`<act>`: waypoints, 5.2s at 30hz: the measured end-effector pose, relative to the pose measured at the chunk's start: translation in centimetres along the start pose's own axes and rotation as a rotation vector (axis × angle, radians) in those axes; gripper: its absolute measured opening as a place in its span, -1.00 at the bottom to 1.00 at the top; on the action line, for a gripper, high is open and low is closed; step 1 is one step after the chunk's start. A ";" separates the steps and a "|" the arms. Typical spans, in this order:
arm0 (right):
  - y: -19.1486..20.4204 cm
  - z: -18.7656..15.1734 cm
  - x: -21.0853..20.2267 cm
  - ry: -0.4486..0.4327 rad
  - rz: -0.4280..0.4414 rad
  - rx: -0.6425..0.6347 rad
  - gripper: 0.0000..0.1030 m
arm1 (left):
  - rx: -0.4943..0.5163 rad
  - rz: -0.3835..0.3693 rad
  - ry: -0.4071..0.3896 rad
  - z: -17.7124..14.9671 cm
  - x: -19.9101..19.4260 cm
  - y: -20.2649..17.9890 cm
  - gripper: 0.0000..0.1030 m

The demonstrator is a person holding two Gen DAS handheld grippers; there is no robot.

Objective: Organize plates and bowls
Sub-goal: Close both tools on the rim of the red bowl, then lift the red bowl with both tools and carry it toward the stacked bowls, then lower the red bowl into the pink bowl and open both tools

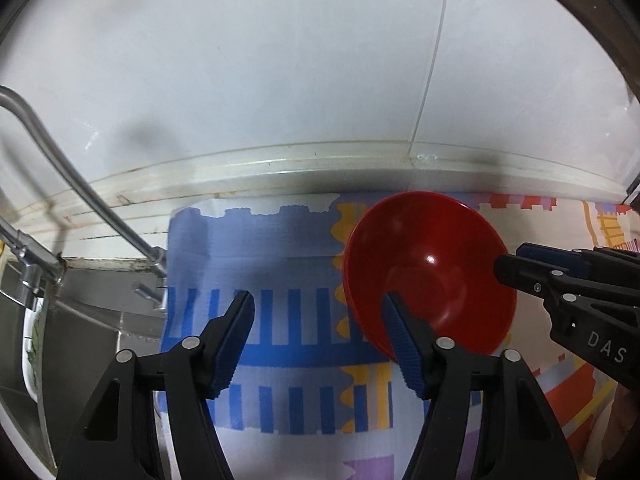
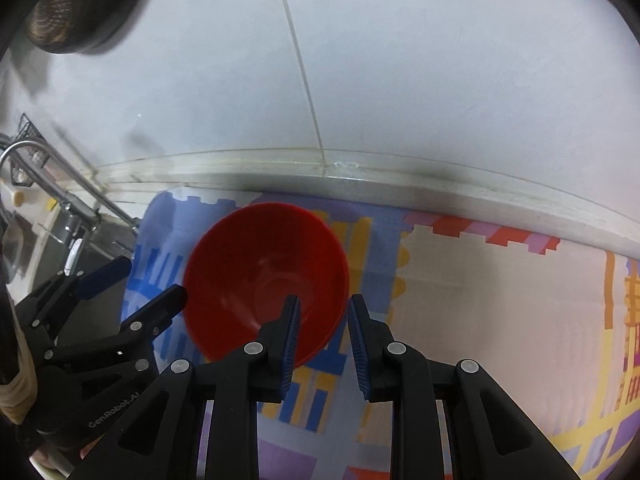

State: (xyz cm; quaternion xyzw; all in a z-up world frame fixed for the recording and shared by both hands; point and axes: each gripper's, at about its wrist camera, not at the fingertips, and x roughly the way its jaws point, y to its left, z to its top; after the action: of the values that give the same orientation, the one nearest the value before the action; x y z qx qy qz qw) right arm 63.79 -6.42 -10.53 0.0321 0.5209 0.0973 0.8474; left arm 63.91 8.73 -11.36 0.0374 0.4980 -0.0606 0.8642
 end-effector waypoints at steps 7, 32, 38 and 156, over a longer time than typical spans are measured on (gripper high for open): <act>-0.6 0.3 1.7 0.039 0.002 0.026 -0.50 | 0.005 -0.009 0.036 0.4 1.9 -0.5 0.05; -0.6 -0.1 2.0 0.088 0.002 0.067 -0.75 | -0.036 -0.082 0.044 0.5 0.5 -1.1 -0.72; -0.3 -0.8 -0.6 0.054 -0.008 0.049 -0.75 | -0.047 -0.109 0.005 -0.2 -2.5 -1.3 -0.72; -19.7 -28.1 -20.6 -0.020 -0.169 0.269 -0.55 | 0.395 -0.227 -0.004 -16.6 -16.5 -30.8 -0.25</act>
State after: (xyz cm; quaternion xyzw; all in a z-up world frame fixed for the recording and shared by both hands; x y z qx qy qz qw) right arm 32.41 -31.08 -8.31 0.1024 0.5215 -0.0452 0.8459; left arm 37.16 -18.58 -5.56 0.1496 0.4758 -0.2540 0.8287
